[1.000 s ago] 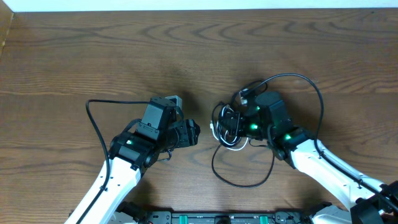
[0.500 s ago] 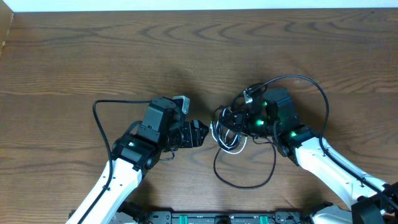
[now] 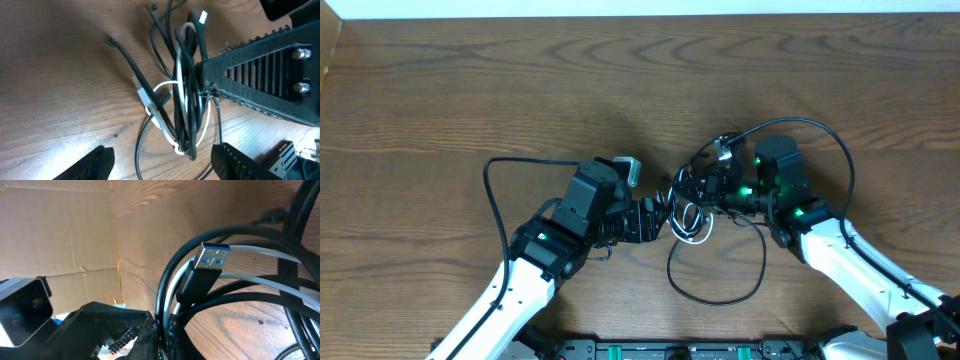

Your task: Untangle cables

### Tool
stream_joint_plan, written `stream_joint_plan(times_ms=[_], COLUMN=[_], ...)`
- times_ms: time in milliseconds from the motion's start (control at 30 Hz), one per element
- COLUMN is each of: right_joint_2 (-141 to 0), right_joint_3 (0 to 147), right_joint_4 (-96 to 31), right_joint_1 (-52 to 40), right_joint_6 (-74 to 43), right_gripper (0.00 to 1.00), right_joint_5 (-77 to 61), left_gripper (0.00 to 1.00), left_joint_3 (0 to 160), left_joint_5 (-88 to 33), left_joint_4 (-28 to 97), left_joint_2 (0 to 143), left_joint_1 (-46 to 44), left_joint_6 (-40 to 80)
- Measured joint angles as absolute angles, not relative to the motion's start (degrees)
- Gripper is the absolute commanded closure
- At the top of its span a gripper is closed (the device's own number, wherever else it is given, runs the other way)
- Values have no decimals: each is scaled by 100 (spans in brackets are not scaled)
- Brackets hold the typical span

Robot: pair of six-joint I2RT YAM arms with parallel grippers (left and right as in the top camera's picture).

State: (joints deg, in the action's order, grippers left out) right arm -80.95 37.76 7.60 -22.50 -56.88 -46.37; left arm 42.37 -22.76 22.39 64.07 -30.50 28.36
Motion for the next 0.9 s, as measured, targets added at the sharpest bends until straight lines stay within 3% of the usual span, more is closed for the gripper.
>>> stream_joint_plan(times_ms=[400,533,767,867,900], right_joint_2=[-8095,-8095,-8095,-8095,-8095], right_joint_3=[3776,3776,3776,3776,3776], right_joint_4=[880,882,880,882,882], right_joint_1=[-2106,-2106,-2106,-2106,-2106], right_joint_6=[-5905,-5907,-5931,-5944,-5946], right_gripper=[99,99,99,99,99], right_joint_5=[-4646,-4644,-4648,-4654,-4657], left_gripper=[35,48,50,87,92], left_joint_3=[4237,4237,4237,4237,4237], left_joint_5=[-2270,-2296,-2309,-2329,-2331], left_joint_4=[2117,1977,1441,1055,998], left_joint_2=[6628,6716,7260,7658,7749], left_joint_1=[-3317,-3350,-3649,-3769,-3785], left_joint_6=[3229,3520,3754,3859,3903])
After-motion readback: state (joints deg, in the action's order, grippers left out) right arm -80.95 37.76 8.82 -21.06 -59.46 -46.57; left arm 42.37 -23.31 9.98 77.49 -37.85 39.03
